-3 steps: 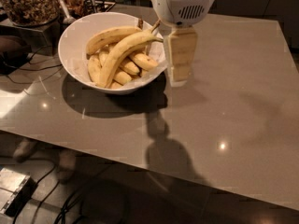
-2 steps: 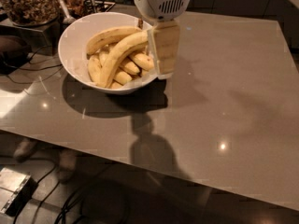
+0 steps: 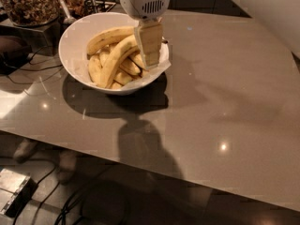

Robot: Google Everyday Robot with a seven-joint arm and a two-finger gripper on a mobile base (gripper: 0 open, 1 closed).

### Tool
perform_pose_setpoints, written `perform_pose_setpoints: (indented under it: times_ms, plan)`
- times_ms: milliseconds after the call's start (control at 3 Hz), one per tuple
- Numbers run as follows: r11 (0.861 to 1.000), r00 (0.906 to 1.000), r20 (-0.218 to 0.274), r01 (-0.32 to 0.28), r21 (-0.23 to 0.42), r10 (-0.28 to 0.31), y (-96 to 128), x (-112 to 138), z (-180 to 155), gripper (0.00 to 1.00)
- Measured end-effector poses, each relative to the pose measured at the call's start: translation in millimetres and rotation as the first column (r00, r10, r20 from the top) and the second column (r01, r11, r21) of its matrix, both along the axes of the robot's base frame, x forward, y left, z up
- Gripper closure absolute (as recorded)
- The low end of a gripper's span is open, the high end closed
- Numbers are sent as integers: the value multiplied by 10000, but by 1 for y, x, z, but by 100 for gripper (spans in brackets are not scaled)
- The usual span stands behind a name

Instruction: Pick banana from white bowl

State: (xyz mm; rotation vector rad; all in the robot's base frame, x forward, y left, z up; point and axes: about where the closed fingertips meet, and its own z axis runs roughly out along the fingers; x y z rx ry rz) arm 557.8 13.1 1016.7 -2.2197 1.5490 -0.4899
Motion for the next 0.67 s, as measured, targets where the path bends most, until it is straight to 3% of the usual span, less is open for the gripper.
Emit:
perform_pose_setpoints:
  times_ms: [667]
  plan:
    - [9994, 9980, -605, -212, -263, 196, 14, 20, -31, 24]
